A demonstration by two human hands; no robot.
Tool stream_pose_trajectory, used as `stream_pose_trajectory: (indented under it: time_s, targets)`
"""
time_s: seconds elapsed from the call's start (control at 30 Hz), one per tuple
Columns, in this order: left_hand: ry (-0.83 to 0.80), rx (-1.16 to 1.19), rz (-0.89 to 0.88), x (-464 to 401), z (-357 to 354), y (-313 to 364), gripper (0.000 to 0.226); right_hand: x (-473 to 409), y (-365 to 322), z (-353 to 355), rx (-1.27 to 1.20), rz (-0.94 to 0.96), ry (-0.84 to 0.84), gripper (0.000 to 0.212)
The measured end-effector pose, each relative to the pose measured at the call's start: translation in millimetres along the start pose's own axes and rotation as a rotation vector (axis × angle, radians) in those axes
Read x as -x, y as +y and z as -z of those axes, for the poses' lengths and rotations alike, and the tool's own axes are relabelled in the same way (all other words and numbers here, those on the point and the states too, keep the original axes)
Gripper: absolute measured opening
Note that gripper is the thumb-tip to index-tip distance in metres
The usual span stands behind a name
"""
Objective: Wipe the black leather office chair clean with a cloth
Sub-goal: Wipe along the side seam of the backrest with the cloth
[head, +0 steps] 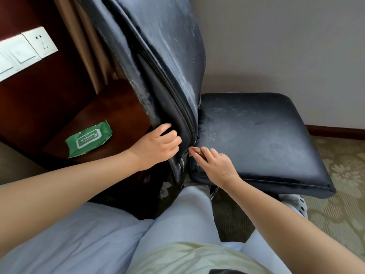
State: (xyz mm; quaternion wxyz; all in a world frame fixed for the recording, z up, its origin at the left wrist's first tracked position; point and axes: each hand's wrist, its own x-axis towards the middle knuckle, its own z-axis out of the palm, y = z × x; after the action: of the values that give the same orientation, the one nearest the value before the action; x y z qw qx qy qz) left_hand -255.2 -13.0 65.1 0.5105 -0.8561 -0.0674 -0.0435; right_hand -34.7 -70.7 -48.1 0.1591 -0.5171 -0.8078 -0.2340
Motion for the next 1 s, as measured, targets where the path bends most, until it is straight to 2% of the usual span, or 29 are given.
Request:
stream_pose_trajectory:
  time_s: [0.2,0.3,0.53,0.63,0.83,1.0]
  targets:
    - [0.040,0.034,-0.014,-5.0,-3.6,-1.7,0.032,-0.8,2.1,-9.0,0.023,0.074,0.008,0.065]
    - [0.059,0.056,0.008,-4.1,-5.4,-0.1,0.027,-1.4,-6.7,-12.2,0.017,0.044,-0.006,0.064]
    - [0.052,0.055,0.048,-4.2,-5.7,3.3,0.029,-18.4,-30.8,-8.6,-0.012,0.069,-0.121,0.064]
    - [0.031,0.054,0.046,-3.1,-6.3,4.5,0.031,-21.6,-19.8,-4.2,0.097,0.141,-0.078,0.051]
    - [0.044,0.062,0.036,-1.2,-8.9,4.9,0.033,-14.1,9.9,-0.6,0.203,0.170,-0.035,0.060]
    - [0.050,0.050,0.041,-0.3,-12.2,4.9,0.033,-21.8,0.9,0.6,0.202,0.203,-0.071,0.061]
